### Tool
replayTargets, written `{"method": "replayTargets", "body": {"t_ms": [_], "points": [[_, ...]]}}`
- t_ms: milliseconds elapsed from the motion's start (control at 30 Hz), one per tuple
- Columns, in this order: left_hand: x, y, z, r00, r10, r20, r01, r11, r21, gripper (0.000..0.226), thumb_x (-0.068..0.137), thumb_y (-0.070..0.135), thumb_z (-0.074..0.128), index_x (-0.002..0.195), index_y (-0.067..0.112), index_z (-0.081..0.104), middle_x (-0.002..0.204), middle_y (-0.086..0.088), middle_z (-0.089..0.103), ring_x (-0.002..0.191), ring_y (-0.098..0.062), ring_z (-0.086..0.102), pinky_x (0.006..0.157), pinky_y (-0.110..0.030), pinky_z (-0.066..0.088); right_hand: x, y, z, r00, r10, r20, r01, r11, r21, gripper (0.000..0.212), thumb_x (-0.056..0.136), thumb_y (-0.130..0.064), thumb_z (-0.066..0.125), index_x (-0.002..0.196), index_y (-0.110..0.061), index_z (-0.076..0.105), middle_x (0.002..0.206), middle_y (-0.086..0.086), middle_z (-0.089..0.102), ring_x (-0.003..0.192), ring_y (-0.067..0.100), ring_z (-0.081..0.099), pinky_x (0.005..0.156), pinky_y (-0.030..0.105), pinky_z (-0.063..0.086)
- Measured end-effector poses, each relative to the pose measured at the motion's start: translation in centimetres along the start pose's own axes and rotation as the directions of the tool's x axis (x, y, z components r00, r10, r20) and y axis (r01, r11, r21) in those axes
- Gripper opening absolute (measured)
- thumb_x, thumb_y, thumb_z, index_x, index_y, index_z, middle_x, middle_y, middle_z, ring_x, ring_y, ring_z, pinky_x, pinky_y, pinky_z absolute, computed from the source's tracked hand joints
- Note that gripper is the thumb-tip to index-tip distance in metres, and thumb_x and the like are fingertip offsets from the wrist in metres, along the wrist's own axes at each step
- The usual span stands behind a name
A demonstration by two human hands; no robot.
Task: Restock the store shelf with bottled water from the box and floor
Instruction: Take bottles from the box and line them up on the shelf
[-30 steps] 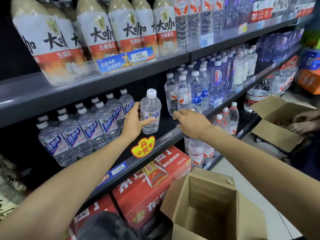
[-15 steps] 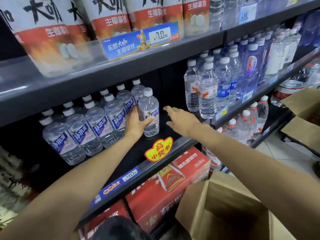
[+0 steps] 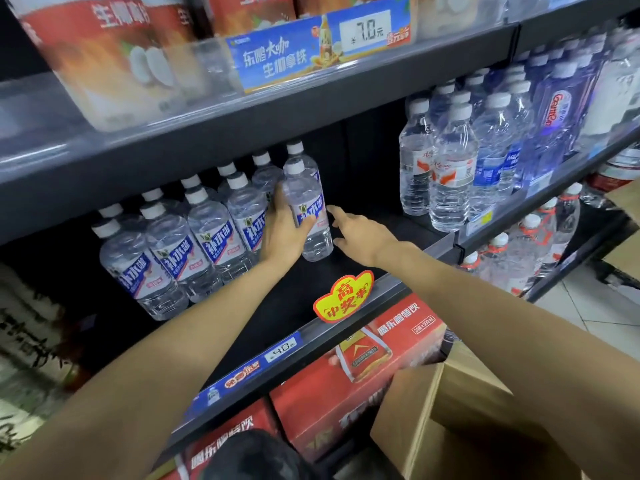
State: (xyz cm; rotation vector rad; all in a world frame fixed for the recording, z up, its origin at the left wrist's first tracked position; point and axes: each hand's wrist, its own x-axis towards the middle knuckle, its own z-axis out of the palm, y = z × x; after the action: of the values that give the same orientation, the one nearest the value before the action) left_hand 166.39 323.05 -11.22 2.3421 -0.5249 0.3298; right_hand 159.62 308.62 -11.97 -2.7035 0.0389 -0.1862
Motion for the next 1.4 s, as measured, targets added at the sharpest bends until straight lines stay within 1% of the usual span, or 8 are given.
{"method": "replayTargets", "body": {"t_ms": [100,233,367,633,833,1033,1233,1400], "points": [[0.5,0.5,-1.4,0.994,0.106,-0.008,-0.106,0.993,0.046,0.086,0.089,0.018,0.066,0.154,0.016,0.010,0.150,-0.013,0.035,0.124,-0.028,0.051,0.100,-0.034,0.044,0.1,0.0,0.5,0.999,0.029,0.030,-0.030,0.999,0.035,0.055,0.094,-0.022,0.052,0.144,-0.019,0.028,0.129,0.010,0.059,0.114,0.035,0.058,0.090,0.048,0.050],[1.8,1.0,-3.4,0.965,0.261,0.041,-0.264,0.956,0.130,0.101,0.084,0.012,0.070,0.154,0.027,0.000,0.159,-0.006,0.019,0.130,-0.028,0.046,0.091,-0.039,0.051,0.3,0.0,0.8,0.998,0.043,0.054,-0.050,0.989,0.142,0.053,0.095,-0.019,0.052,0.145,-0.015,0.032,0.127,0.012,0.063,0.114,0.034,0.059,0.096,0.045,0.049],[3.8,1.1,-4.9,0.929,0.339,0.146,-0.369,0.852,0.372,0.087,0.079,0.016,0.076,0.151,0.020,0.025,0.153,-0.003,0.031,0.131,-0.029,0.044,0.097,-0.045,0.048,0.8,-0.5,0.5,0.995,0.053,0.082,-0.070,0.973,0.220,0.044,0.097,-0.010,0.045,0.141,-0.008,0.043,0.123,0.017,0.063,0.104,0.031,0.062,0.081,0.028,0.047],[4.5,0.5,-5.6,0.936,0.317,0.153,-0.350,0.785,0.512,0.080,0.079,0.024,0.075,0.146,0.019,0.031,0.152,-0.003,0.030,0.128,-0.031,0.048,0.089,-0.045,0.048,1.8,-1.7,1.4,0.988,0.079,0.136,-0.117,0.947,0.298,0.055,0.098,-0.010,0.042,0.151,-0.013,0.028,0.139,0.016,0.050,0.115,0.029,0.056,0.083,0.026,0.042],[4.1,0.7,-6.2,0.949,0.273,0.156,-0.313,0.777,0.547,0.081,0.078,0.031,0.076,0.145,0.019,0.032,0.150,-0.005,0.030,0.125,-0.031,0.049,0.088,-0.046,0.048,2.2,-1.8,1.4,0.989,0.058,0.138,-0.101,0.940,0.326,0.052,0.096,-0.009,0.044,0.147,-0.014,0.035,0.134,0.017,0.054,0.118,0.032,0.054,0.095,0.032,0.043],[3.9,0.9,-6.6,0.948,0.257,0.186,-0.317,0.732,0.603,0.083,0.083,0.033,0.072,0.149,0.016,0.026,0.153,-0.007,0.027,0.125,-0.032,0.050,0.088,-0.044,0.050,2.6,-2.1,1.5,0.986,0.043,0.163,-0.092,0.945,0.313,0.047,0.097,-0.010,0.045,0.144,-0.011,0.039,0.132,0.016,0.055,0.120,0.032,0.052,0.089,0.027,0.038],[2.1,0.9,-7.5,0.944,0.244,0.222,-0.330,0.672,0.662,0.084,0.089,0.033,0.063,0.154,0.016,0.013,0.159,-0.006,0.020,0.142,-0.029,0.026,0.107,-0.048,0.039,2.2,-2.4,0.6,0.983,0.032,0.180,-0.078,0.964,0.253,0.045,0.097,-0.013,0.044,0.142,-0.011,0.042,0.137,0.017,0.052,0.124,0.033,0.050,0.102,0.034,0.040],[-1.4,0.6,-8.7,0.921,0.303,0.243,-0.388,0.685,0.616,0.071,0.091,0.023,0.058,0.151,0.012,0.024,0.155,-0.006,0.028,0.143,-0.025,0.026,0.112,-0.046,0.033,0.5,-3.5,-0.9,0.999,-0.007,0.046,0.000,0.988,0.156,0.046,0.098,-0.020,0.045,0.144,-0.020,0.041,0.134,0.015,0.056,0.118,0.033,0.056,0.100,0.044,0.048]]}}
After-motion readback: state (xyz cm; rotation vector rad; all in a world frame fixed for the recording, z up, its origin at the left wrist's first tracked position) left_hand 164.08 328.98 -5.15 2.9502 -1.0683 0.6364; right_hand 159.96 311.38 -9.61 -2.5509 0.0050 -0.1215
